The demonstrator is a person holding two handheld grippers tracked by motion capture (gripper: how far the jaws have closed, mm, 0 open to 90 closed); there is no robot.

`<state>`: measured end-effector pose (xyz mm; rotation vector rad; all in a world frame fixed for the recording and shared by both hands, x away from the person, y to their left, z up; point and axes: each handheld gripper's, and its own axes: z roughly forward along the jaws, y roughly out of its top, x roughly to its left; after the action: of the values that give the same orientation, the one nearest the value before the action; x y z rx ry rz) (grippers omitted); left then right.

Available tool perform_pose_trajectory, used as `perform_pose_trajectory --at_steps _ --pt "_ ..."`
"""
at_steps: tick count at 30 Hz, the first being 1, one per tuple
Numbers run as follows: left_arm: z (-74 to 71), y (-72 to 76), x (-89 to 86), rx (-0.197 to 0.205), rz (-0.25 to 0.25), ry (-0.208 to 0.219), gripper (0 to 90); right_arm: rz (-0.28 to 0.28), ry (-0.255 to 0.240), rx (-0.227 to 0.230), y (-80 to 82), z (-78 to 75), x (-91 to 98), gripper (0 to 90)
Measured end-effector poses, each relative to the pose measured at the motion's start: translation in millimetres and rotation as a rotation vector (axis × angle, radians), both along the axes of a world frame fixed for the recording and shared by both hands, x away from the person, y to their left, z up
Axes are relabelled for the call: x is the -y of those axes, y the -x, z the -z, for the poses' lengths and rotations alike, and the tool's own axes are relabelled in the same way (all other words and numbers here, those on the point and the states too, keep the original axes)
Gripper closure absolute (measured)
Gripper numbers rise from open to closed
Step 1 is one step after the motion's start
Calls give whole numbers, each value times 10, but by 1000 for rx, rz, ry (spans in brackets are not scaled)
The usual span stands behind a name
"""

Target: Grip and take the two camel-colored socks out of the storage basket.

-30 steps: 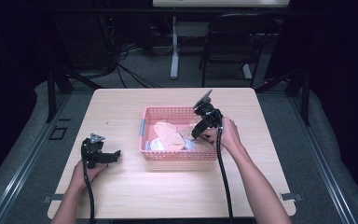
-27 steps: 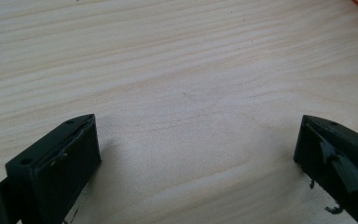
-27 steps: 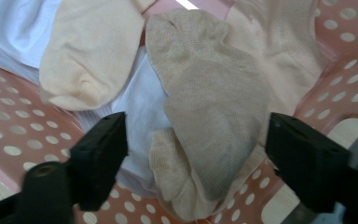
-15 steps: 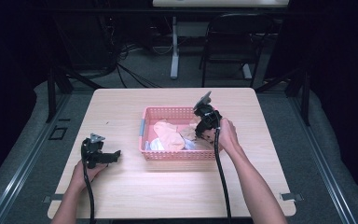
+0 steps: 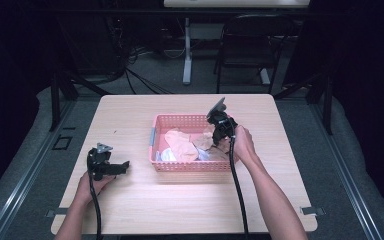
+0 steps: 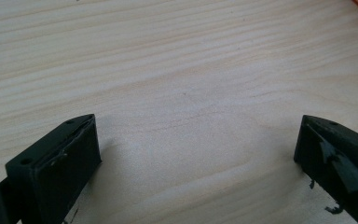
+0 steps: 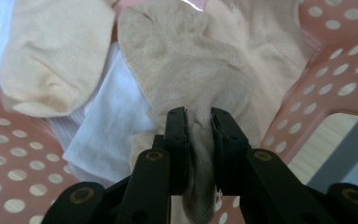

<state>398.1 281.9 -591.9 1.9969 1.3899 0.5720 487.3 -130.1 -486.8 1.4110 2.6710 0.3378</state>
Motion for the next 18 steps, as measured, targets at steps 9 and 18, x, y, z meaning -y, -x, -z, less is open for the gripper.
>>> perform_pose_trajectory --at_steps 9,18 --pt "1 0 0 1 0 0 0 -15 -34 48 53 -246 4 792" --pt "1 0 1 1 -1 0 0 -20 -53 105 125 -496 -1 796"
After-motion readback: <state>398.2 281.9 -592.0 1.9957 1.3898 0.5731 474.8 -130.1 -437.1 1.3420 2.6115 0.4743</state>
